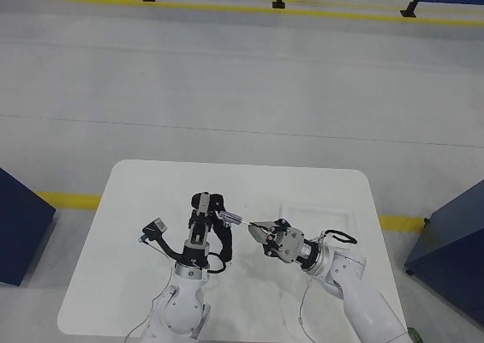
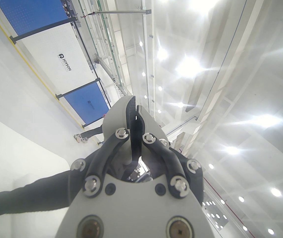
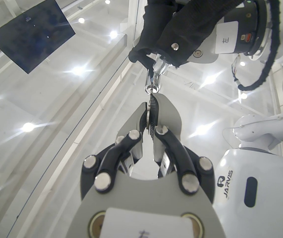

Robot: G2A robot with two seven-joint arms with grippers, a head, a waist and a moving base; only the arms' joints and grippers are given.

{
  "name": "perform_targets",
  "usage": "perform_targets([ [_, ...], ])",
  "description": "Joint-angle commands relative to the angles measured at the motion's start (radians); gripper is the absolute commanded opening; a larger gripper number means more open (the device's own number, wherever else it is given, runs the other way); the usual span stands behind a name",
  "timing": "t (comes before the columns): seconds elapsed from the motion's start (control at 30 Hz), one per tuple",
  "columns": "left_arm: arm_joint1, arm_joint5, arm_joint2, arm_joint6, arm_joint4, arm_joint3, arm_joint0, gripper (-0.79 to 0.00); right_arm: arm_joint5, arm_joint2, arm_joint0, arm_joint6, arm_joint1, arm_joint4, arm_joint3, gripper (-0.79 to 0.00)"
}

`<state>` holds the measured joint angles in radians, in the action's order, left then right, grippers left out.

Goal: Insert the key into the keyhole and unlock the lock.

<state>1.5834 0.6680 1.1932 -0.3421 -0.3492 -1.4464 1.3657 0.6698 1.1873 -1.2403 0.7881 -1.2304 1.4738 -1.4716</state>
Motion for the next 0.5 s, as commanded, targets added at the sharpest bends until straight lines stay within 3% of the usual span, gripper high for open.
perform_targets([
  [0.0, 0.0, 0.001, 0.0, 0.0, 0.0, 0.001, 0.0, -0.785, -0.013, 0.0, 0.001, 0.017, 0.001, -0.018, 0.002, -0.785],
  [0.47, 0.0, 0.004, 0.0, -0.003, -0.002, 0.001, 0.003, -0.785, 0.01, -0.005, 0.004, 0.033, 0.002, -0.012, 0.018, -0.785],
])
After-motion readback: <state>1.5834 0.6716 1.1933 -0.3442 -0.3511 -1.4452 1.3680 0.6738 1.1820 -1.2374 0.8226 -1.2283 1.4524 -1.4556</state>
